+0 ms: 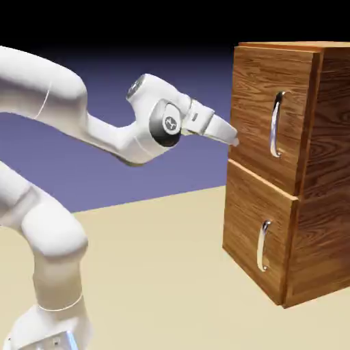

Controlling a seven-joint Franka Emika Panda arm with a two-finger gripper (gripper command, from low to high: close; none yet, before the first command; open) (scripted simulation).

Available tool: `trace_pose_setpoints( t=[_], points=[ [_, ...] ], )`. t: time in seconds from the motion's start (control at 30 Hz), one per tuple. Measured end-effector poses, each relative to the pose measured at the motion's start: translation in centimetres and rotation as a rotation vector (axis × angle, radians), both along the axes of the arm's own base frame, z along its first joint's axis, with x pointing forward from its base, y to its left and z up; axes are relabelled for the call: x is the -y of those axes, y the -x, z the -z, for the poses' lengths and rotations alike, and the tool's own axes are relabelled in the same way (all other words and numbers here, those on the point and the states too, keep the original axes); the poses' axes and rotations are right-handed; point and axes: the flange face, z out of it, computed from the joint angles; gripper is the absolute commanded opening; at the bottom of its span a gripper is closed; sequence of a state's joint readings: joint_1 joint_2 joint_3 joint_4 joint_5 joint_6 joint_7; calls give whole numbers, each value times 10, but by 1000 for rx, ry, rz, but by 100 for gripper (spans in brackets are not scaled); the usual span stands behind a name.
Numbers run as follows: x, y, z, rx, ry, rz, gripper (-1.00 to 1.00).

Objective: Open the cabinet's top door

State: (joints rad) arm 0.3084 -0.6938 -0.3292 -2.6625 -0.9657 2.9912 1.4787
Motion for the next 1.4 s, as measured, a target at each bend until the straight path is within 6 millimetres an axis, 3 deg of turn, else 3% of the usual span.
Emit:
trace_pose_setpoints(
  t=[0.33,0.7,1.03,1.4],
  points=[
    [9,8,-18,128,-5,3,100],
    [35,10,-22,272,-29,9,100],
    [70,1,-13,398,-66,9,100],
    [114,-20,10,518,-119,-9,100]
  ],
)
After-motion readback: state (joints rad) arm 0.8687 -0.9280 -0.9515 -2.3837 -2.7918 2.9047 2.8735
